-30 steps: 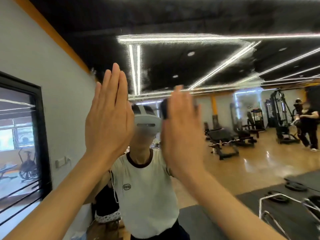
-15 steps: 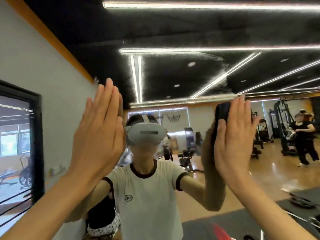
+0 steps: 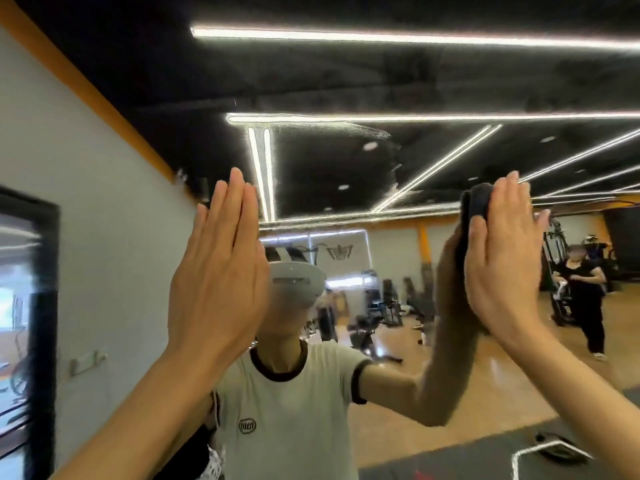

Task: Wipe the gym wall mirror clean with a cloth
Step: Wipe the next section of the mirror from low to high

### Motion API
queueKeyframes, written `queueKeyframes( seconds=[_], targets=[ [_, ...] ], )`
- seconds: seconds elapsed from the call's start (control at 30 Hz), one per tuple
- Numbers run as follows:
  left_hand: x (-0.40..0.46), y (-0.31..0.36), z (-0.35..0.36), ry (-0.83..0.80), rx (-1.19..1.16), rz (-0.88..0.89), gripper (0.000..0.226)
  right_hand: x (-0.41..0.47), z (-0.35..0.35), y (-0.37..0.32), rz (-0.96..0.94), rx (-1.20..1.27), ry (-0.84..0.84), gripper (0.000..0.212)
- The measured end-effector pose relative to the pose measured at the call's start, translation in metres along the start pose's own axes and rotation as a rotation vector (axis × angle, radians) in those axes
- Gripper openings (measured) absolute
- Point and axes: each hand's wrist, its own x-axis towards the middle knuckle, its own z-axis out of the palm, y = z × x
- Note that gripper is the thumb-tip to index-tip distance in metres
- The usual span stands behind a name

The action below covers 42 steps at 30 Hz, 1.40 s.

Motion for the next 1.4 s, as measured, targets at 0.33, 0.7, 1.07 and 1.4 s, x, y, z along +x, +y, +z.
queueKeyframes(
  seconds=[0.33, 0.7, 1.07, 1.4],
  targets=[
    [-0.001, 0.002, -0.001, -0.001, 0.012, -0.008, 0.059, -0.008, 0.038, -0.093, -0.639, 0.051, -0.096, 0.051],
    [0.021, 0.032, 0.008, 0.017, -0.068, 0.022, 0.059, 0.008, 0.035, -0.097, -0.328, 0.162, -0.02, 0.049],
    [0.029, 0.024, 0.009, 0.017, -0.017, 0.019, 0.059, 0.054, 0.011, -0.02, -0.073, 0.099, 0.036, 0.054],
    [0.029, 0.014, 0.0, 0.017, -0.043, 0.051, 0.058, 0.045, 0.041, -0.095, -0.515, 0.055, -0.043, 0.051]
  ],
)
